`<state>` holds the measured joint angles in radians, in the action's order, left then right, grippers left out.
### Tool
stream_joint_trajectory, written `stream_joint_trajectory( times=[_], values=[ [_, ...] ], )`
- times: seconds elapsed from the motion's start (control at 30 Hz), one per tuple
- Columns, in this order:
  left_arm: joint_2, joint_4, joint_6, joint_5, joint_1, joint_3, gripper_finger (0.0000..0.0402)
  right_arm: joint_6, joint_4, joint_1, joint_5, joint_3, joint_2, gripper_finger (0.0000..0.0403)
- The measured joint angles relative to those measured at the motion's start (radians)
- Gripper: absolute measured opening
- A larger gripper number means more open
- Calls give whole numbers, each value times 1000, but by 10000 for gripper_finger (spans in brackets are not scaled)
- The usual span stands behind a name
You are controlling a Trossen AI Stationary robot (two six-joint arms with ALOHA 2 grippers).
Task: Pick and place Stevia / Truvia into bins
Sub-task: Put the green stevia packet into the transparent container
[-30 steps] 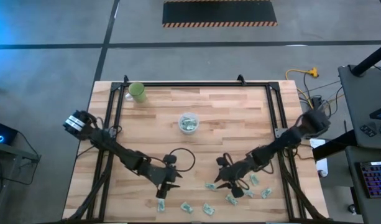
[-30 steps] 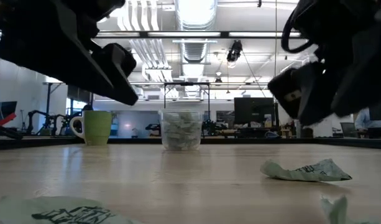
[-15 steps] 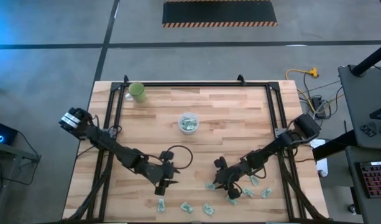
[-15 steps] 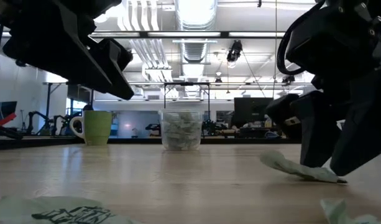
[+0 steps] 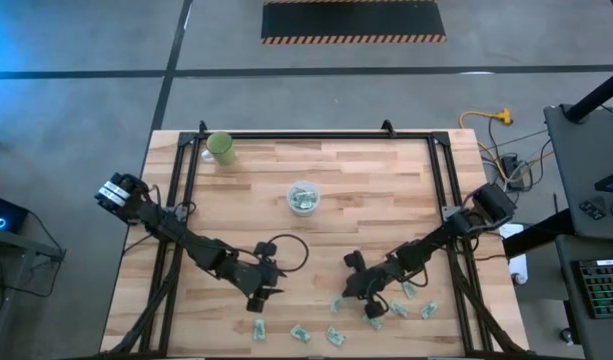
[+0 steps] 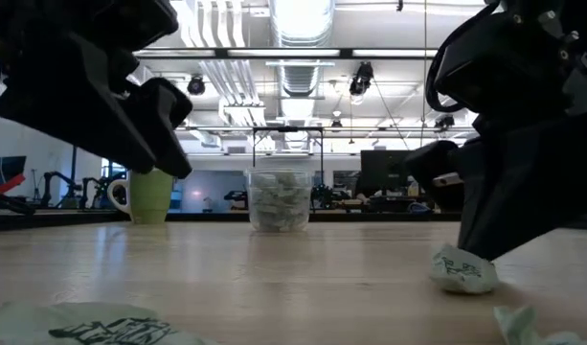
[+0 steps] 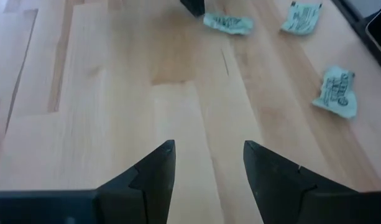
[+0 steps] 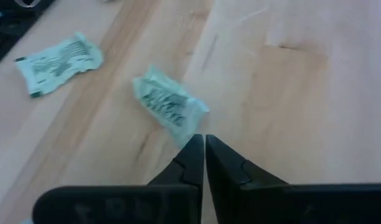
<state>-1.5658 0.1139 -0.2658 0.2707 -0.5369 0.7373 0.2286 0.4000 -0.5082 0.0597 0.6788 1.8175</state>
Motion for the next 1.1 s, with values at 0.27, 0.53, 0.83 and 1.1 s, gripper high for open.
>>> stream_joint_trajectory(
  times=[0.27,0.53,0.83,1.1],
  values=[
    [0,1,-20,5,0,-19,173,0,47,0,7,0,0,14],
    [0,2,-20,6,0,-19,173,3,154,0,-67,0,0,81],
    [-1,13,-20,7,0,-18,173,7,161,0,-57,36,88,166],
    [-1,9,-43,7,0,-19,173,0,84,6,-57,76,113,163]
  ],
)
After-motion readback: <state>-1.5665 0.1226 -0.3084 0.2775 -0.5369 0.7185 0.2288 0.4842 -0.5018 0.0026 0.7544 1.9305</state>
